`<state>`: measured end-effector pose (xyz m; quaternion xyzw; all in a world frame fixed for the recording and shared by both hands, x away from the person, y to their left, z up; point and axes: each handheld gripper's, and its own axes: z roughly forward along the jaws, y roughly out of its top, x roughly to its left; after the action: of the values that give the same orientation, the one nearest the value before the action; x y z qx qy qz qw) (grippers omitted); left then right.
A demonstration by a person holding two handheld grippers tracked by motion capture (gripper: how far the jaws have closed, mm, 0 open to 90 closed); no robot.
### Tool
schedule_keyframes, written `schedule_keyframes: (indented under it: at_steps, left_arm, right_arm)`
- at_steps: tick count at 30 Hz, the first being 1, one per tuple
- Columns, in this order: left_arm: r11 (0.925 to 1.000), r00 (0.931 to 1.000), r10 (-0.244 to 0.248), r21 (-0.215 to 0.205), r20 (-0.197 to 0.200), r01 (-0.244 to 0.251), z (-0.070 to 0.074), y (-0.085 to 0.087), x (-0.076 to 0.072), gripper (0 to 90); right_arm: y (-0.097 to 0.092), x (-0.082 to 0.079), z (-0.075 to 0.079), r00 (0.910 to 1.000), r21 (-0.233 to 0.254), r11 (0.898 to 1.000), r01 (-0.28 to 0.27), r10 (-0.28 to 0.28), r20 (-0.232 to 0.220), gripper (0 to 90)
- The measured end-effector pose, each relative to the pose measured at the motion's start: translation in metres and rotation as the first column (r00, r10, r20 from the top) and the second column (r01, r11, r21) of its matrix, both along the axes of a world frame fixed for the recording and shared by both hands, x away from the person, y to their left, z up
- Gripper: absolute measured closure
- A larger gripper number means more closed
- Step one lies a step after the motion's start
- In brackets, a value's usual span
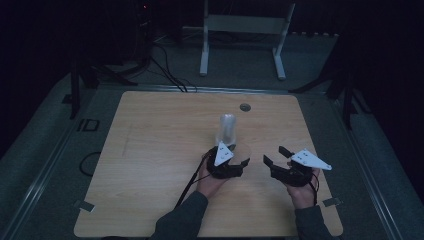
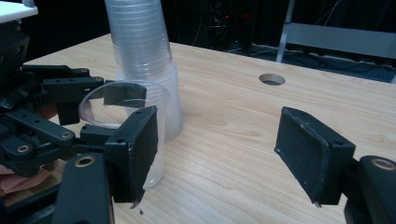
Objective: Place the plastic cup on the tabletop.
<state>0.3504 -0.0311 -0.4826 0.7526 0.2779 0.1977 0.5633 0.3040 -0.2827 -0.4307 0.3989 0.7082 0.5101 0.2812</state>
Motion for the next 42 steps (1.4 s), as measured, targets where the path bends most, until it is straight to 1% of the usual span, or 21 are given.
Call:
schedule_keyframes:
  at_steps: [5, 8, 13, 16, 18, 21, 24, 28, 35, 42]
  left_arm:
    - [1.0, 1.0, -0.001, 0.008, -0.007, 0.001, -0.002, -0.001, -0.001, 28.3]
    - [0.9998, 1.0, 0.007, 0.018, -0.006, -0.007, -0.002, -0.001, -0.001, 28.0]
    - [0.9997, 0.9998, 0.002, 0.023, -0.021, -0.001, -0.003, 0.0, -0.002, 26.9]
    - [0.9996, 0.9994, -0.001, 0.027, -0.036, 0.002, -0.005, 0.0, -0.001, 24.5]
    - [0.9992, 0.9988, -0.01, 0.038, -0.047, 0.012, -0.006, 0.0, -0.001, 23.9]
    - [0.9987, 0.9982, -0.007, 0.05, -0.059, 0.01, -0.007, 0.0, -0.001, 20.9]
    - [0.9986, 0.9978, -0.004, 0.052, -0.066, 0.008, -0.007, 0.002, -0.001, 19.2]
    - [0.9979, 0.9972, -0.014, 0.062, -0.073, 0.018, -0.008, 0.003, -0.002, 17.0]
    - [0.9988, 0.9966, -0.005, 0.049, -0.082, 0.009, -0.01, 0.008, -0.003, 15.0]
    - [0.9994, 0.9963, 0.0, 0.036, -0.086, 0.003, -0.011, 0.013, -0.004, 15.0]
  right_arm:
    - [0.0, 0.0, 0.0, 1.0, -0.001, 1.0, 0.0, 0.0, -0.001, 29.4]
    - [0.0, 0.0, 0.0, 1.0, 0.0, 1.0, 0.0, 0.0, 0.0, 29.4]
    - [0.0, 0.0, 0.0, 1.0, 0.0, 1.0, 0.0, 0.0, -0.002, 29.4]
    - [0.0, 0.0, -0.001, 1.0, 0.0, 1.0, 0.0, 0.0, -0.002, 29.4]
    - [0.0, 0.0, -0.001, 1.0, 0.001, 1.0, 0.001, -0.001, -0.002, 29.4]
    - [0.001, 0.0, -0.001, 1.0, 0.0, 1.0, 0.0, 0.0, -0.002, 29.4]
    - [0.001, 0.0, -0.001, 1.0, 0.001, 1.0, -0.001, 0.001, -0.003, 29.4]
    - [0.001, 0.0, -0.001, 1.0, 0.0, 1.0, -0.001, 0.001, -0.004, 29.4]
    - [0.001, 0.0, -0.001, 1.0, 0.0, 1.0, 0.001, -0.001, -0.004, 29.4]
    - [0.0, 0.0, -0.001, 1.0, -0.001, 1.0, 0.001, -0.001, -0.004, 29.4]
